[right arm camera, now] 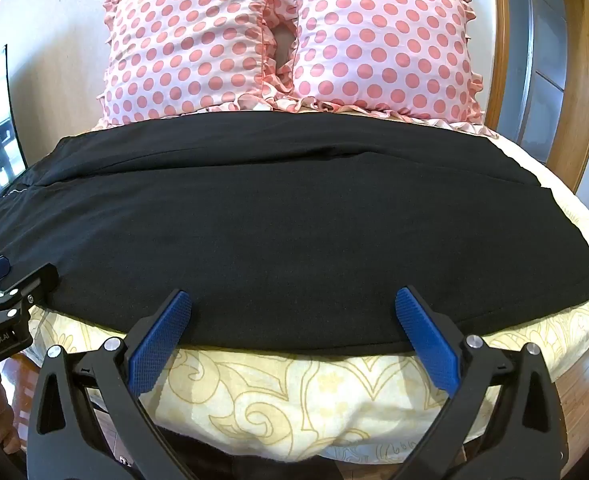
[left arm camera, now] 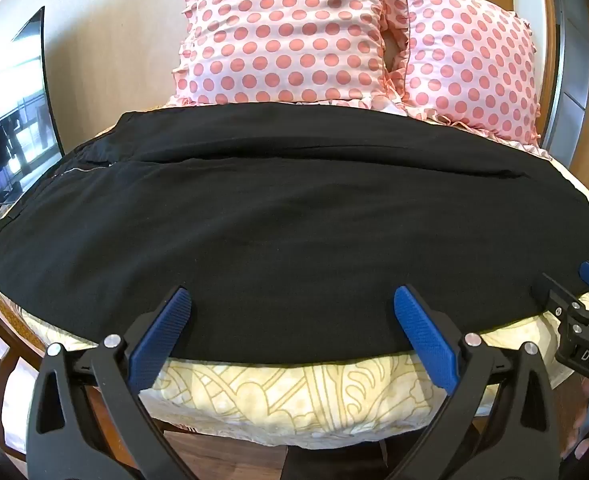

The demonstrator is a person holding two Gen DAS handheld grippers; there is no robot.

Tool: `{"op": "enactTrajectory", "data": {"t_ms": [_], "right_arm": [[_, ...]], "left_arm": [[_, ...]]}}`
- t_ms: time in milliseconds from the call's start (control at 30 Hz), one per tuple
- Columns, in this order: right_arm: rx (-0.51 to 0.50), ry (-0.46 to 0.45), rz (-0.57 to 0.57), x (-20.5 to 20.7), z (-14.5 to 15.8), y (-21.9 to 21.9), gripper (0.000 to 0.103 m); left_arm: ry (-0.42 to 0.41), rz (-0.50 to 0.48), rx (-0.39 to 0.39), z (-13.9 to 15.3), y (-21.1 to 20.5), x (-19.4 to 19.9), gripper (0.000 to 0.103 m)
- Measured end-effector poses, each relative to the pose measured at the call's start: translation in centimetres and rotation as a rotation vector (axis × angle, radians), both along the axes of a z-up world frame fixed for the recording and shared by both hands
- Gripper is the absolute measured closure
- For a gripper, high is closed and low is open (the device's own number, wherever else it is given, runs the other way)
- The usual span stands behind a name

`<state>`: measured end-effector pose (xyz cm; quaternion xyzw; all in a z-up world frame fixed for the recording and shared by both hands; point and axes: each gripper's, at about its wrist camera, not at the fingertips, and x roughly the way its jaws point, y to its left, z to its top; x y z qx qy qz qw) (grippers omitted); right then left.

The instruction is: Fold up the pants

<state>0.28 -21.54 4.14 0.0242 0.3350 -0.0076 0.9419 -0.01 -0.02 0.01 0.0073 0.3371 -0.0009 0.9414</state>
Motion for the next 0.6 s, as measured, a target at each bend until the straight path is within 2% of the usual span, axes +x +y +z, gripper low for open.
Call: {"op": "enactTrajectory", "data": {"t_ms": [600], "right_arm": [[-0.008,-0.010,0.000,-0.05,0.01,-0.04,0.001]], "left_arm": [[-0.003,0.000,-0.002,0.01,0.01,-0.01,0.002]]}}
